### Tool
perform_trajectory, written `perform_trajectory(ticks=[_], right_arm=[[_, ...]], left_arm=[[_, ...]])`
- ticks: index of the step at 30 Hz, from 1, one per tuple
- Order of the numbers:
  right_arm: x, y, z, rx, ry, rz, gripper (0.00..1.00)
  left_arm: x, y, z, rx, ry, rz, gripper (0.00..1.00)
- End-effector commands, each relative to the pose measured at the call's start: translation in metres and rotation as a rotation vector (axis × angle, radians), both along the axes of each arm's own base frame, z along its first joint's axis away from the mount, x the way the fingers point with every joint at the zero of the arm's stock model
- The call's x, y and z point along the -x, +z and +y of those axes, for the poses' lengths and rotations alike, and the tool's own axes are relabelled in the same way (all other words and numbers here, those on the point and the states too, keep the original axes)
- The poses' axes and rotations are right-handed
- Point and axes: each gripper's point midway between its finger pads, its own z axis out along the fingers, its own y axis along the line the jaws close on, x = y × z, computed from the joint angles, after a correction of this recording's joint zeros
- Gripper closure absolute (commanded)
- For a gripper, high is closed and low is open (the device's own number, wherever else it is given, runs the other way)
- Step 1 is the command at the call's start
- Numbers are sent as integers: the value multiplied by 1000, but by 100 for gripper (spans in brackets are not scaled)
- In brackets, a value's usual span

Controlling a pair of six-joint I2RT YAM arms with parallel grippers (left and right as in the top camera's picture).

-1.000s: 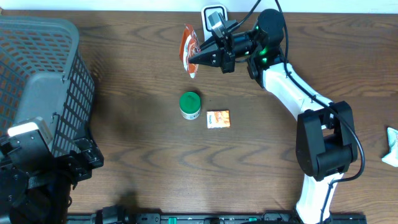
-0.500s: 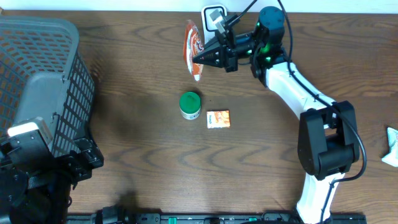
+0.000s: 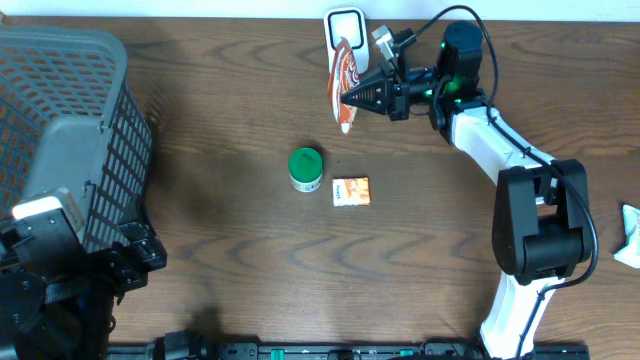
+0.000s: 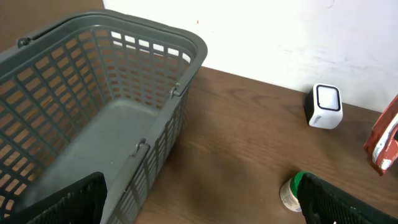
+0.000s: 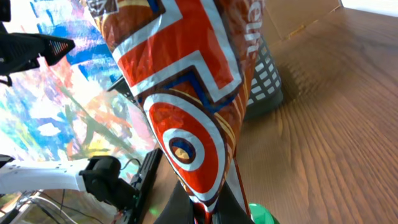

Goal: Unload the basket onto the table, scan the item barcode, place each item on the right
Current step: 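Hold the TOP bar in front of the scanner window with the right gripper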

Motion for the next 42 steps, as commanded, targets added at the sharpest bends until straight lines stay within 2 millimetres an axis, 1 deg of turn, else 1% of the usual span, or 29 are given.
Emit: perform_trajectory(ticks=[1,4,6,10,14,16,19,23,28,36,39,42], right_arm=[[3,-4,-1,-5,12,-18,99],[4,-4,1,-6,16,-23,99],[5,-3,2,-15,20,-75,99],[4,3,2,-54,19,-294,99],[4,12,3,-99,20,-549,99],[3,13,6,-120,12,-678,99],[7,12,13,-163,27,-891,99],[11,13,21,-196,34,-1047,99],[18,15,24,-218,65,-1070,99],[17,14,24,-192,65,-946,99],[15,13,21,-173,58,-865,99],[11,9,15,-129,46,-668,99]], left_arm=[[0,0,-2,11,-9,-3,2],[0,0,-2,11,-9,-3,2],[0,0,-2,11,-9,-3,2],[0,0,-2,11,-9,-3,2],[0,0,-2,11,-9,-3,2],[0,0,-2,11,-9,-3,2],[0,0,-2,11,-9,-3,2],[0,0,-2,11,-9,-3,2],[0,0,-2,11,-9,-3,2],[0,0,-2,11,-9,-3,2],[0,0,-2,11,-9,-3,2],[0,0,-2,11,-9,-3,2]])
